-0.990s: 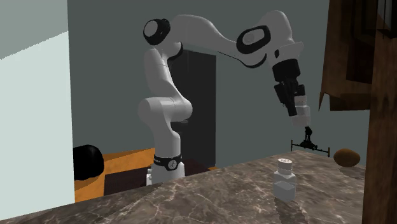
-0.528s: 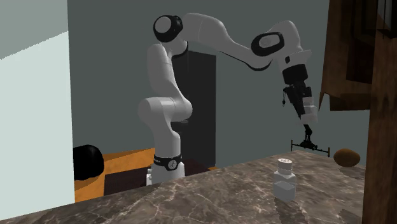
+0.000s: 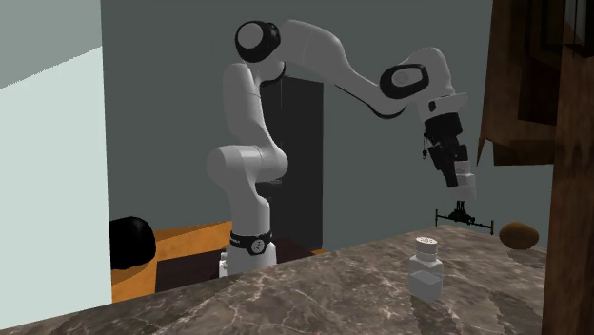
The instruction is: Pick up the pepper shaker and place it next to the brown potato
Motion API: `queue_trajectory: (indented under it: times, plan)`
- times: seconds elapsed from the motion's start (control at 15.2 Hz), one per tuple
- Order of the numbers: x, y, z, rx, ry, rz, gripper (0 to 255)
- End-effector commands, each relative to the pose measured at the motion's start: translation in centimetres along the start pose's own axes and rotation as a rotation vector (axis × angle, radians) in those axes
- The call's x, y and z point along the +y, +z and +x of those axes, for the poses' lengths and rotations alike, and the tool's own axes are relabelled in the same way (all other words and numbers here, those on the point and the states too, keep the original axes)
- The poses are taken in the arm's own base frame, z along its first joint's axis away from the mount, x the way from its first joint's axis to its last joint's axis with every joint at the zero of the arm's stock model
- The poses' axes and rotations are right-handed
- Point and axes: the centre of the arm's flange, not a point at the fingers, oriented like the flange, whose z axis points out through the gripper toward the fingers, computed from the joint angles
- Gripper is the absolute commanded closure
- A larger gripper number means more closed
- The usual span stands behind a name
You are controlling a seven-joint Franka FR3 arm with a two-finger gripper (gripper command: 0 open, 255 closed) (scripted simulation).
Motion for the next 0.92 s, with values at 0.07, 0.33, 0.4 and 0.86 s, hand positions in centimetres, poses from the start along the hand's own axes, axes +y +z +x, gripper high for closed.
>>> queue_trajectory:
  times: [0.07, 0.33, 0.4, 0.86]
  plan:
    - [0.2, 1.4, -0.5, 0.0, 0.0, 0.0, 255]
    - [0.2, 3.5, -1.0, 0.0, 0.0, 0.0, 255]
    - [0.2, 4.0, -1.2, 0.0, 0.0, 0.0, 255]
    - [0.3, 7.6, -2.1, 0.0, 0.0, 0.0, 255]
